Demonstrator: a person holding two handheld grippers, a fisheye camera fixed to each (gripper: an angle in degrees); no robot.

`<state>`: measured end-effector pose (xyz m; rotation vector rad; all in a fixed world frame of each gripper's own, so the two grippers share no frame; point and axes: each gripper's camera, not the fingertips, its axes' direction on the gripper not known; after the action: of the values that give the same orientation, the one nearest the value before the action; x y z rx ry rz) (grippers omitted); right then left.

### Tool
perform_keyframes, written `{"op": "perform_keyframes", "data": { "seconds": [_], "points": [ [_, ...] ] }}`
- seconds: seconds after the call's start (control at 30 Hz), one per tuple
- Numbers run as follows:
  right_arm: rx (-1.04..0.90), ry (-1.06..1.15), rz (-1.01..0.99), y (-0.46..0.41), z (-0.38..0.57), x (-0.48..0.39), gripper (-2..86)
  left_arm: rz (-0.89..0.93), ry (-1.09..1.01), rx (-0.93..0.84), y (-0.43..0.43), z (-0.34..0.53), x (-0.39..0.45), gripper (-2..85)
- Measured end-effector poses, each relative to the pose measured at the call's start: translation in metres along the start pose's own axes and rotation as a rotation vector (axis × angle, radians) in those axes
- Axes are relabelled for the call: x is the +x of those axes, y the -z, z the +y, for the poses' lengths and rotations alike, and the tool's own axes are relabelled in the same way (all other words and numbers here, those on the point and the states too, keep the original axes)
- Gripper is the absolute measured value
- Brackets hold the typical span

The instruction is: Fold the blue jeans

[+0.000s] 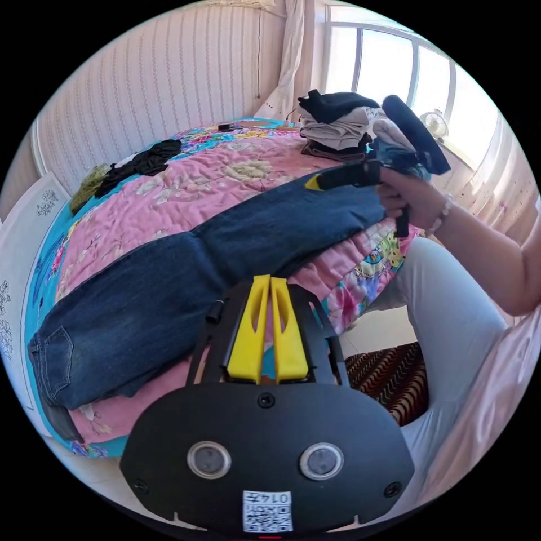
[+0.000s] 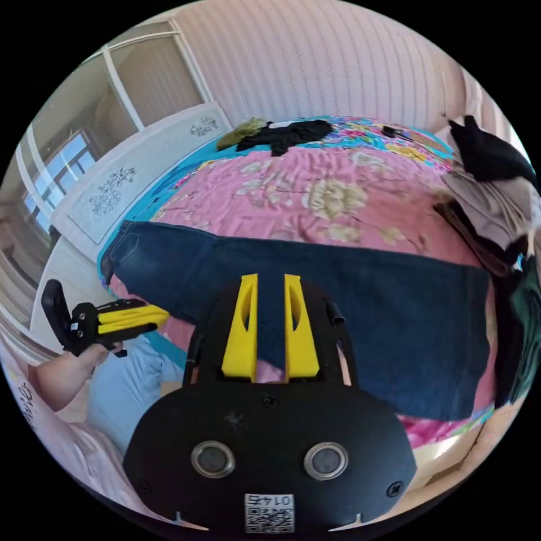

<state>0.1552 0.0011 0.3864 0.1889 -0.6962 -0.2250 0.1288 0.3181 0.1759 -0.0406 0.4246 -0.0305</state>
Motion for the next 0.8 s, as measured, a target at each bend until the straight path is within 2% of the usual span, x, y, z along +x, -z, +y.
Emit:
{"op": "perform_keyframes", "data": {
  "seconds": [0.13,0.3,0.43,0.57,0.8],
  "points": [
    [0.002,-0.241,0.188,0.077,0.094,0.098,12.0,0.075,-0.004,0.004,-0.011,-0.039,0.023,5.1],
    [0.028,-0.45,0.371,0.137,0.179,0.185,12.7,0.122,-0.092,0.072,-0.027,-0.094,0.065,5.6],
    [0.122,-0.595,0.294,0.163,0.225,0.243,13.4,0.182,-0.146,0.06,-0.055,-0.153,0.101,5.8],
    [0.179,-0.626,0.218,0.17,0.247,0.282,14.2,0.237,-0.222,0.023,-0.089,-0.22,0.138,6.2],
    [0.084,-0.575,0.086,0.162,0.262,0.322,11.8,0.234,-0.402,0.022,-0.147,-0.327,0.208,8.1]
  ]
}}
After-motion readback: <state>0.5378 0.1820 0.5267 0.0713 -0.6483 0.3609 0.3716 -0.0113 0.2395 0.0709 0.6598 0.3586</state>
